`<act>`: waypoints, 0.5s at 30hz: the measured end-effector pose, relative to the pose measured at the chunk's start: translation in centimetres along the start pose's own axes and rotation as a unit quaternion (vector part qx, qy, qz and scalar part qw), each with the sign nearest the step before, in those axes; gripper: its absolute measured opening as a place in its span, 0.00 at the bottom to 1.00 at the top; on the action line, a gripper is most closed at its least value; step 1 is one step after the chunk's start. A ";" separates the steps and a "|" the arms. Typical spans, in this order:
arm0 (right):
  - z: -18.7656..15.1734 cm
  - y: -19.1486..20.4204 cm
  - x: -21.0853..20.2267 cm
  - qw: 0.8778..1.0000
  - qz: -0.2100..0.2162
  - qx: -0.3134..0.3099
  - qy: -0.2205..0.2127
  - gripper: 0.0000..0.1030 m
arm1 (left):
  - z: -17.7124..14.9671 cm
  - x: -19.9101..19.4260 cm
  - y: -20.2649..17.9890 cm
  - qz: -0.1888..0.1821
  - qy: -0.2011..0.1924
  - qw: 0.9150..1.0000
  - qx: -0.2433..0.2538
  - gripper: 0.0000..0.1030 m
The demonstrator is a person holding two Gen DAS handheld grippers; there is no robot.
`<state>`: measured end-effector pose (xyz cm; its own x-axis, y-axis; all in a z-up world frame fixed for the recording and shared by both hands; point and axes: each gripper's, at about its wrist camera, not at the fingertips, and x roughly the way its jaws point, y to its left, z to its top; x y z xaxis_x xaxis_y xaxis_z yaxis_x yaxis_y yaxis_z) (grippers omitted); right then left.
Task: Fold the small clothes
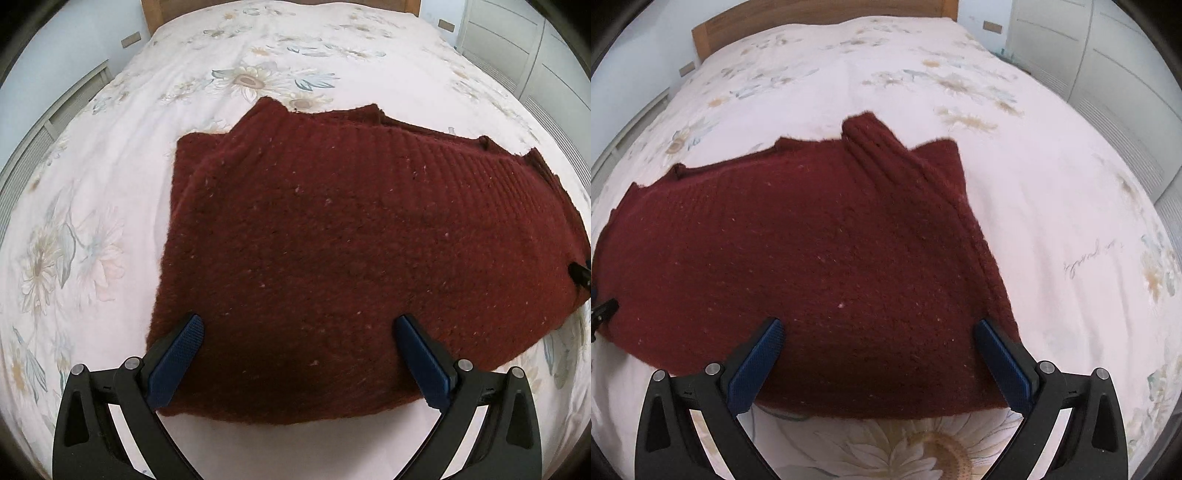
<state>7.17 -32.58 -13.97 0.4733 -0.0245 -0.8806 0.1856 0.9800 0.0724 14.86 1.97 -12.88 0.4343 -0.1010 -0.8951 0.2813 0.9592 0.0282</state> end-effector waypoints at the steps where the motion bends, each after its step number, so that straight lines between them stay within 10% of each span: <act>1: -0.2 0.0 0.2 1.000 0.001 -0.004 0.002 1.00 | -0.2 0.1 0.2 -0.003 0.001 1.000 -0.003 0.99; 15: -0.9 0.3 -3.0 1.000 0.013 -0.022 -0.004 1.00 | -0.2 -3.3 2.1 -0.036 -0.015 0.998 -0.050 0.99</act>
<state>5.01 -31.98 -11.71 0.4844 0.0001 -0.8748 0.1350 0.9880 0.0748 13.89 4.41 -9.98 0.4419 -0.1764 -0.8796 0.2269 0.9706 -0.0806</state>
